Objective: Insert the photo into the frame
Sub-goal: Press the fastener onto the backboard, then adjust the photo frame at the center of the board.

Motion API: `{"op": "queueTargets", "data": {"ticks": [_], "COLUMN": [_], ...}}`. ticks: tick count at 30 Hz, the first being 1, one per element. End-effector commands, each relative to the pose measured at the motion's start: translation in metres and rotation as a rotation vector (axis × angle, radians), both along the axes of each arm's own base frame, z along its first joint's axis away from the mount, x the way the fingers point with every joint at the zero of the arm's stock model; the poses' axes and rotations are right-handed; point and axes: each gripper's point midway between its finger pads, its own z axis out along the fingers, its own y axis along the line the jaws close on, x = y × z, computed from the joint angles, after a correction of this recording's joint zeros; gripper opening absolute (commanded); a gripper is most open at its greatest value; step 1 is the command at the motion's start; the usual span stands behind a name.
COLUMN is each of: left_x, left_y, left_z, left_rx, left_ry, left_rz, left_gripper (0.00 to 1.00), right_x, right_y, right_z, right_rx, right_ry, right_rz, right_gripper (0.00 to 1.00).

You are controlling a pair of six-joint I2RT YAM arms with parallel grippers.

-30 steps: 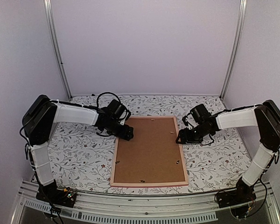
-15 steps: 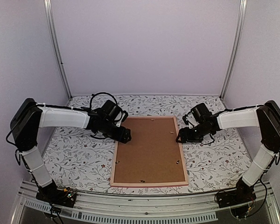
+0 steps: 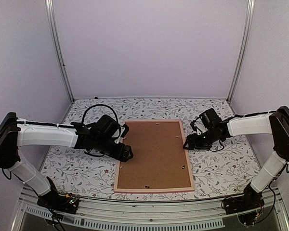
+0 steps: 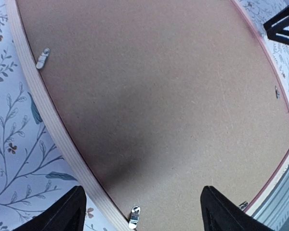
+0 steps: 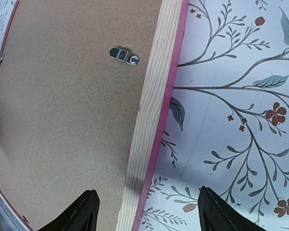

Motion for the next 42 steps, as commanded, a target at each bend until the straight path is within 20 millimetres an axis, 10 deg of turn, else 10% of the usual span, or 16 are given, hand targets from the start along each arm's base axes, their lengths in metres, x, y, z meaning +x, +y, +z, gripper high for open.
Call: {"op": "queueTargets", "data": {"ticks": [1,19,42], "left_x": [-0.017,-0.055,-0.088], "left_y": [-0.005,-0.008,-0.017], "left_z": [-0.009,-0.050,-0.050], "left_rx": [-0.008,0.111,0.032], "left_ry": [0.025,0.076,0.171], "left_rz": [0.004,-0.006,0.045], "left_gripper": [0.84,0.84,0.84], "right_x": [-0.003,-0.007,-0.014], "right_y": [0.001,-0.003,-0.002], "right_z": [0.007,0.006,0.004], "right_rx": [0.024,0.016,0.043], "right_ry": [-0.011,-0.007,0.003], "right_rz": [-0.003,-0.011,-0.016], "right_gripper": [0.74,0.74,0.74]}}
